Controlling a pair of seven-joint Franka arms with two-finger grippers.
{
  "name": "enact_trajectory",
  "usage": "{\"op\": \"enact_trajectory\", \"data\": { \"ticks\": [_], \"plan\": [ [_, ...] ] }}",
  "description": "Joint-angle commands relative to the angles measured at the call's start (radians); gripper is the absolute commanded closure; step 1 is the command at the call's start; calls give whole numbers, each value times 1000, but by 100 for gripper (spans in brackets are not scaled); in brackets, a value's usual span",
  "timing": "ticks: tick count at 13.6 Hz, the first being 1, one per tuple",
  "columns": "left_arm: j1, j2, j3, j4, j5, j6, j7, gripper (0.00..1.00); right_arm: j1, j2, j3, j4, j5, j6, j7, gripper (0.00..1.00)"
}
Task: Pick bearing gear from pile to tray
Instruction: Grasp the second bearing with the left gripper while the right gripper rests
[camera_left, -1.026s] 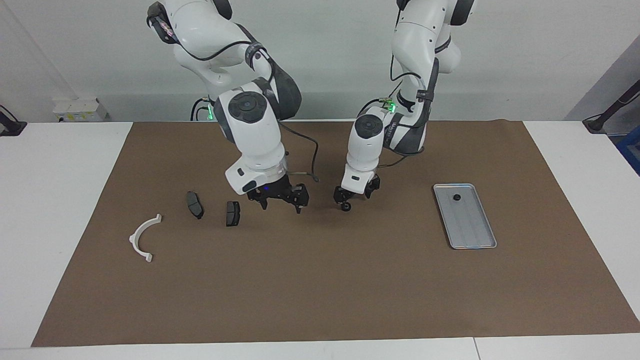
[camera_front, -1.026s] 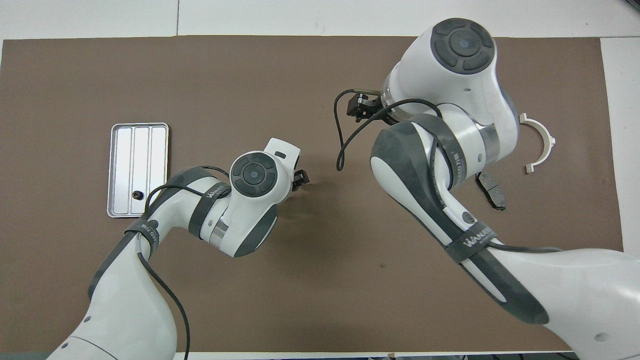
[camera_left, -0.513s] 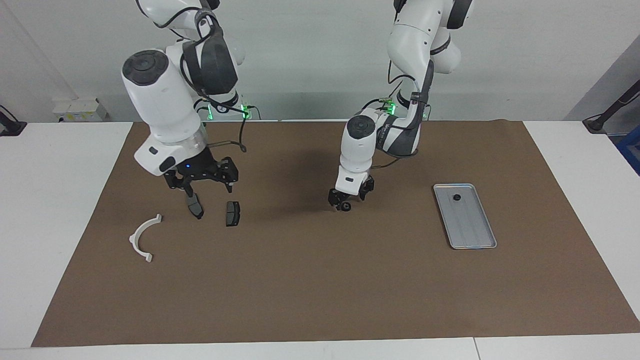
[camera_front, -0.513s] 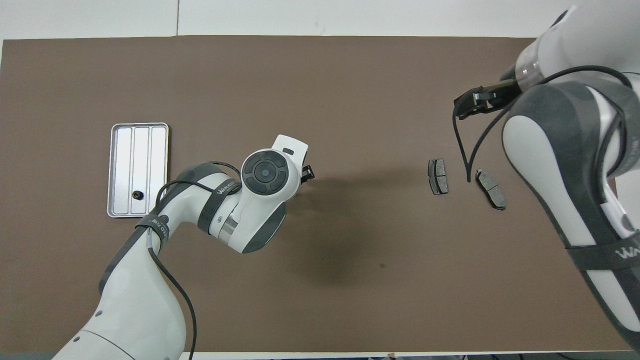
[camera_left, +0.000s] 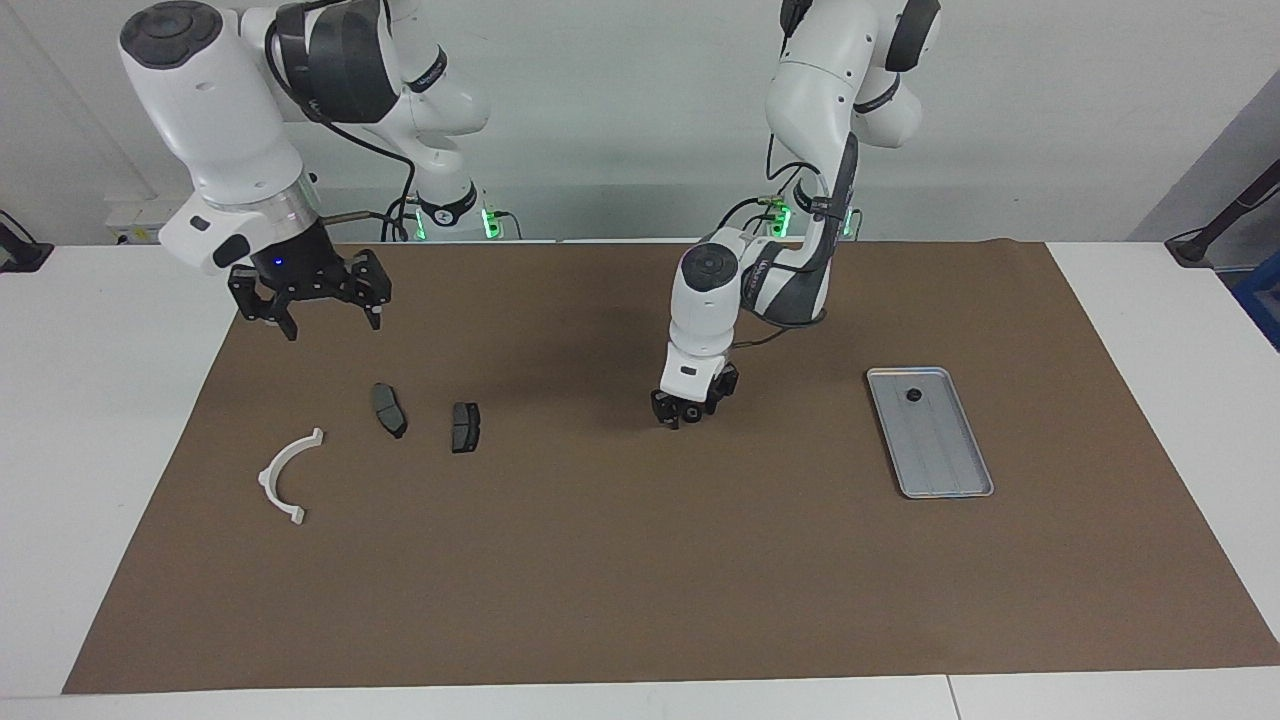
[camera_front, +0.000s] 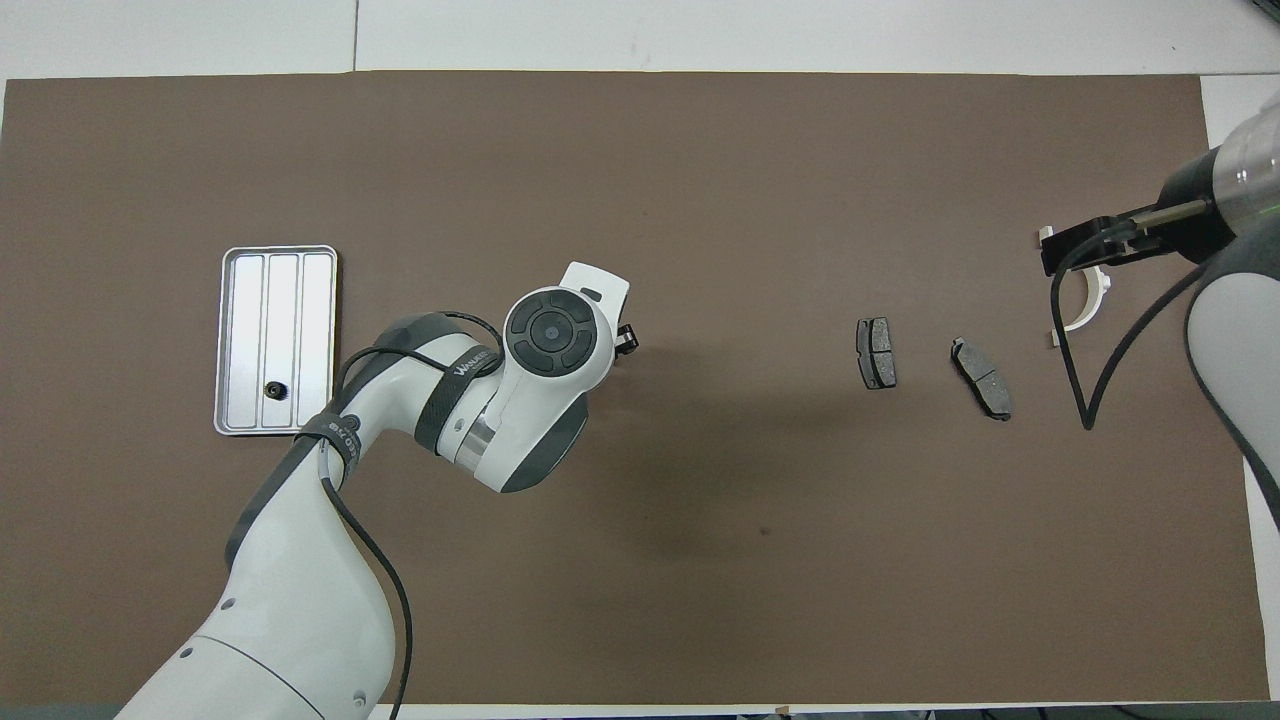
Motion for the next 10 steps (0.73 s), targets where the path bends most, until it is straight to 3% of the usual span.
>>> {"op": "enact_trajectory", "data": {
  "ticks": [1, 4, 5, 7, 8, 10],
  "plan": [
    [-25, 37, 14, 34, 24, -32, -30, 33, -11, -94, 0, -65, 22, -29, -18, 0],
    [-23, 37, 15, 34, 26, -32, -30, 37, -9, -116, -12, -88, 20, -43, 17, 0],
    [-23, 36, 15, 32, 26, -32, -30, 52, -7, -119, -16, -103, 22, -37, 22, 0],
    [-12, 36, 15, 25, 32, -37, -29, 93, -3, -130, -22, -132, 25, -25, 51, 0],
    [-6, 34, 17, 25, 40, -47, -27, 100, -1, -133, -26, -139, 25, -25, 54, 0],
    [24, 5, 44, 31, 55, -73, 12, 100, 5, -157, -26, -160, 26, -23, 62, 0]
  ]
}}
